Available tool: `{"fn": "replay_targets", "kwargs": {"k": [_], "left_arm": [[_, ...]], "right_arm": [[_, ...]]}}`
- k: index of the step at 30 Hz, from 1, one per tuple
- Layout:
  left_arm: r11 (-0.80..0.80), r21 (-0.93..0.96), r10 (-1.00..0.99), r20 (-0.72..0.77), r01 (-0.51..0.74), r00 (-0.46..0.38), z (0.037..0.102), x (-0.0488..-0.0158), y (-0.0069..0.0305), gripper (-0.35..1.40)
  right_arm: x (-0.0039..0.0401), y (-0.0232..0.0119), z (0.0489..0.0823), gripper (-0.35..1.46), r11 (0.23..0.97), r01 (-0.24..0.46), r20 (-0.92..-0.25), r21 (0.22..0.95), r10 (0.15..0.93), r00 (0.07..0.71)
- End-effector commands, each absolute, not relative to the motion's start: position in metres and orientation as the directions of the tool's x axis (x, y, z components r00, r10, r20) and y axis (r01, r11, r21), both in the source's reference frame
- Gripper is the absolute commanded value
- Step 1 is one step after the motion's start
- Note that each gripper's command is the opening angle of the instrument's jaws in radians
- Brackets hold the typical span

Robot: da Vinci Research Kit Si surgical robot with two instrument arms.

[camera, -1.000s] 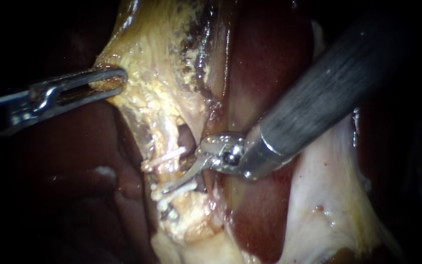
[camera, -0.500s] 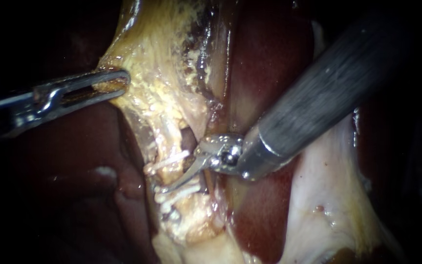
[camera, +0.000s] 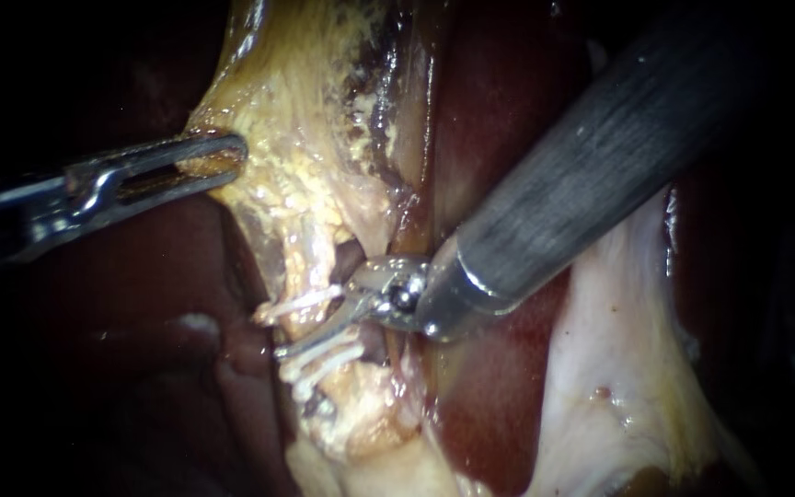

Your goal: Go to the cutting position left tube

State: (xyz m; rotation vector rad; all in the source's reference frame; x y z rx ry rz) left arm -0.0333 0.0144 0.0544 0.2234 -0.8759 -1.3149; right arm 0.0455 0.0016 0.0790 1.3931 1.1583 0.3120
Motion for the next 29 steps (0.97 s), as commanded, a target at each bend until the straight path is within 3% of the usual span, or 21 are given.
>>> {"fn": "replay_targets", "kwargs": {"k": [1,29], "left_arm": [[0.284,0.603,-0.903,0.431,0.745,-0.005,0.0543,-0.0333,0.0145,-0.35],[0.282,0.601,-0.902,0.432,0.748,-0.006,0.0542,-0.0335,0.0143,-0.35]], "right_arm": [[0.0454,0.0017,0.0791,1.06,0.239,0.439,-0.446,0.866,0.767,0.461],[0.0457,0.0016,0.0794,1.06,0.244,0.434,-0.445,0.867,0.770,0.458]]}}
